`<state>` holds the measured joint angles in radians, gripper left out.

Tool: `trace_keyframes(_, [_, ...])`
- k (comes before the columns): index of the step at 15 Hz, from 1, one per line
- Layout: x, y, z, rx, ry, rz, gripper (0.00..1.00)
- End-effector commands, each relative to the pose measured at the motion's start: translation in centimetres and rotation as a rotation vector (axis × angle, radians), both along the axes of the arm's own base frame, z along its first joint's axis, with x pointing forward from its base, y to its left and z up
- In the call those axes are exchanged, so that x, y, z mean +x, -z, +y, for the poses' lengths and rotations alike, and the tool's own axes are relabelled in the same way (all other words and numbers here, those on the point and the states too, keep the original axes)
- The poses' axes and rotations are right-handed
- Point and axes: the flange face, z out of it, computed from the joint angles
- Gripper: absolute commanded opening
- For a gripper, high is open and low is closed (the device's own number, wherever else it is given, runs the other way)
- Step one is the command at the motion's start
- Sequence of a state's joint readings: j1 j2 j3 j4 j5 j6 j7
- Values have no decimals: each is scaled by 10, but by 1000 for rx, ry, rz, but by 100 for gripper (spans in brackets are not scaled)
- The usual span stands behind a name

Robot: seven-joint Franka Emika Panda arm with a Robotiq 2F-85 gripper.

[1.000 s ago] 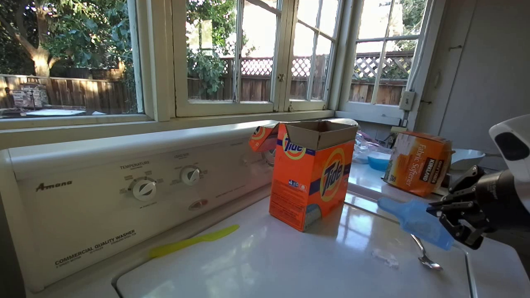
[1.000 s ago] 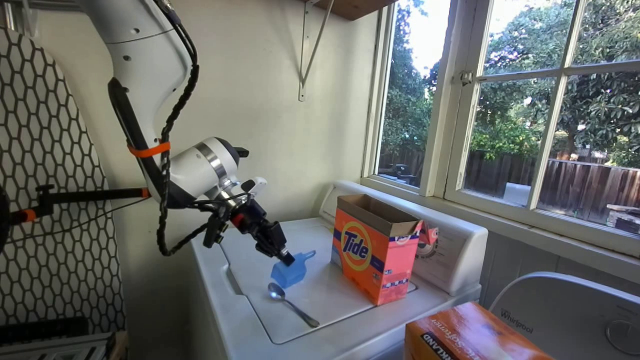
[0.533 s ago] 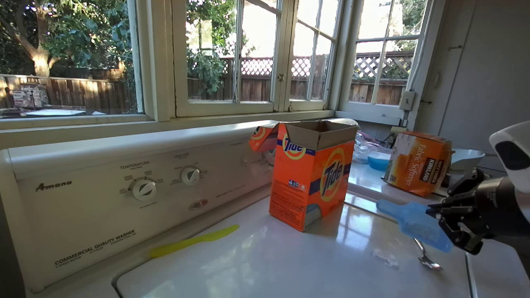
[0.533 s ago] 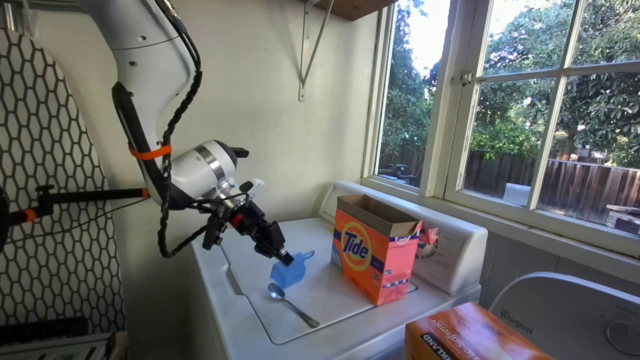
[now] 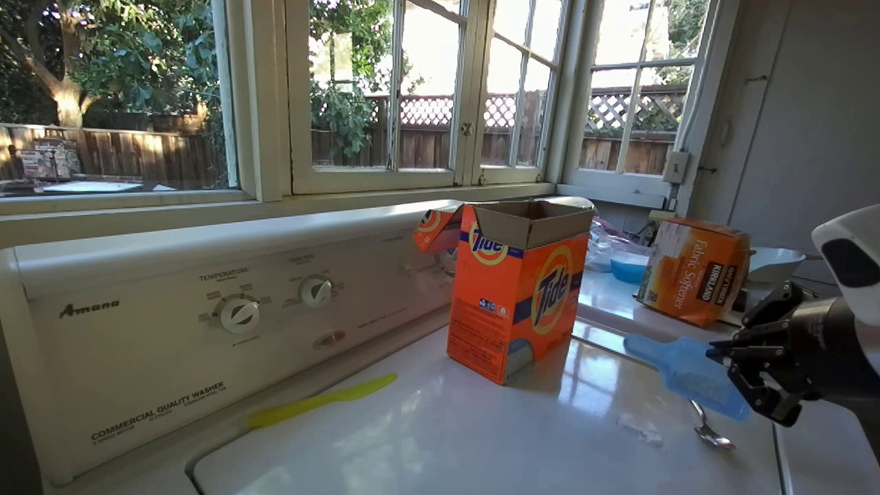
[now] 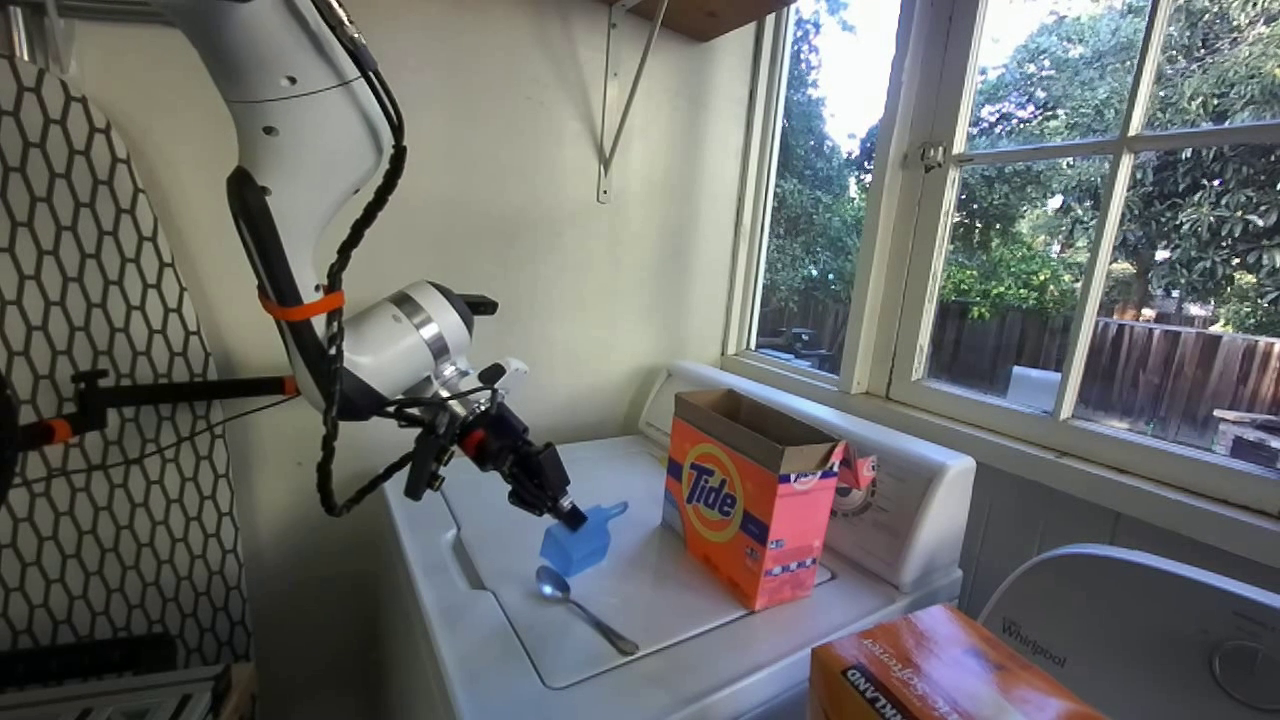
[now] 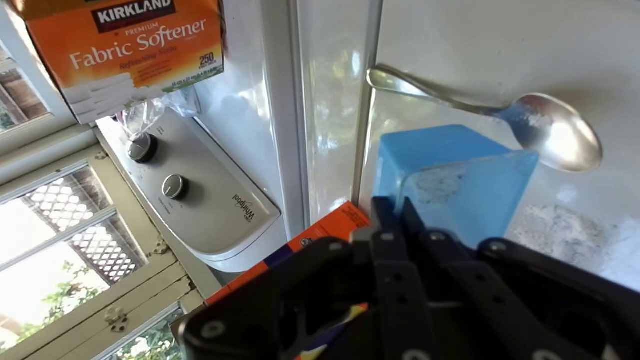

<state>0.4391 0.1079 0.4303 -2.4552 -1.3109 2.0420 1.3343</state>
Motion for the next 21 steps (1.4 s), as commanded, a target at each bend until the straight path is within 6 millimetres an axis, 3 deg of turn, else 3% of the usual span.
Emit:
trace_keyframes(1, [0,-1,0,0,0,1,1])
trace_keyframes(9, [-4,-1,-5,-32,55,-49,1])
trace_keyframes(21, [-15,5,5,-81,44,-73,1])
